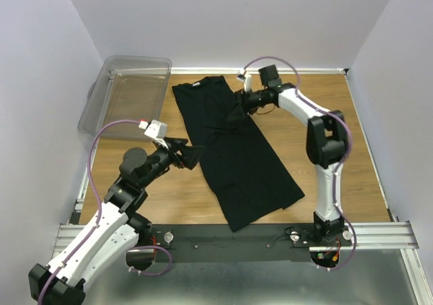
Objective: Fold and stack the t-shirts
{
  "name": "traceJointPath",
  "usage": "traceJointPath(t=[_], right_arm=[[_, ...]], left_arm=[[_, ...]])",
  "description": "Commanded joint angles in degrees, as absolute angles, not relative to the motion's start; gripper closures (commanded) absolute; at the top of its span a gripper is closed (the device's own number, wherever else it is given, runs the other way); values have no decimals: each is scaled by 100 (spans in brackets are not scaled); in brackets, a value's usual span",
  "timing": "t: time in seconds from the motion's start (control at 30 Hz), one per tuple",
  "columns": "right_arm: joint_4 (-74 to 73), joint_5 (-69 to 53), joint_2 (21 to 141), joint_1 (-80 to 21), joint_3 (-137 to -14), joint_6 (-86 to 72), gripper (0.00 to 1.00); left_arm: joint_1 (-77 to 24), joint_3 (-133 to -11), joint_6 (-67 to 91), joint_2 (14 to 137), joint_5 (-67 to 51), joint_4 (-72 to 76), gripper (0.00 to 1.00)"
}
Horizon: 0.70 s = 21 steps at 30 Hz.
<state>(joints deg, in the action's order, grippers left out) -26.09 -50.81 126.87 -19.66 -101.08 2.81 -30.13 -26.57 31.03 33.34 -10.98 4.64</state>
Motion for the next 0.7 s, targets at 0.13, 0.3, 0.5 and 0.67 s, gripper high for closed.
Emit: traceJointPath(t=[0.13, 0.3, 0.5, 0.67], right_arm=[[-3973, -4529, 9619, -1890, -7739, 5724, 0], [-4384, -4412, 8307, -1214, -5943, 8098, 1], [-6028, -4149, 8349, -466, -5731, 10018, 12], [-6460, -3938, 8490, -448, -5528, 10477, 20]], left_arm=[[-4453, -3911, 33, 4613, -1416, 896, 8], [-6343, -3911, -951, 5279, -672, 608, 55], [-9094, -4341, 499, 7055, 1308, 264, 72], [-9439, -5071, 1607, 8559, 1740, -623, 65]])
